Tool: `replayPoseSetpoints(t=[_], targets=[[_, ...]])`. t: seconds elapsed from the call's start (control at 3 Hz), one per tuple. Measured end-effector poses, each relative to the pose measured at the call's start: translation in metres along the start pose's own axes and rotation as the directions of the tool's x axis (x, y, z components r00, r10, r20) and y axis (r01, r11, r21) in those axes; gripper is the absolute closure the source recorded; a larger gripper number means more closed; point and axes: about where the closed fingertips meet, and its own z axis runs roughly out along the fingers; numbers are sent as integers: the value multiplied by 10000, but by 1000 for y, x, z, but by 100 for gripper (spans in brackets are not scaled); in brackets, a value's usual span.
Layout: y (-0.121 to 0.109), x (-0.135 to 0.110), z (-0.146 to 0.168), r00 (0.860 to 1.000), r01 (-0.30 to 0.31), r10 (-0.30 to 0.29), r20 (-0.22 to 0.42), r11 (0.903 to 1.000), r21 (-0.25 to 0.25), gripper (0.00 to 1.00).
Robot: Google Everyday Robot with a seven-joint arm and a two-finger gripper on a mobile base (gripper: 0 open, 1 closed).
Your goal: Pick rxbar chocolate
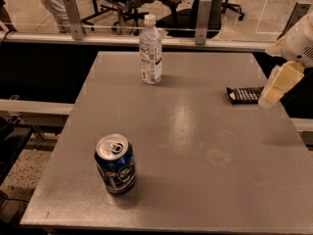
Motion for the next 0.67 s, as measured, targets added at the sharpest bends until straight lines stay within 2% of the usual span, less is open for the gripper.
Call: replayPoseSetpoints(t=[0.67], targets=[[-21, 26, 37, 9985, -515, 524, 143, 9970, -578, 0]])
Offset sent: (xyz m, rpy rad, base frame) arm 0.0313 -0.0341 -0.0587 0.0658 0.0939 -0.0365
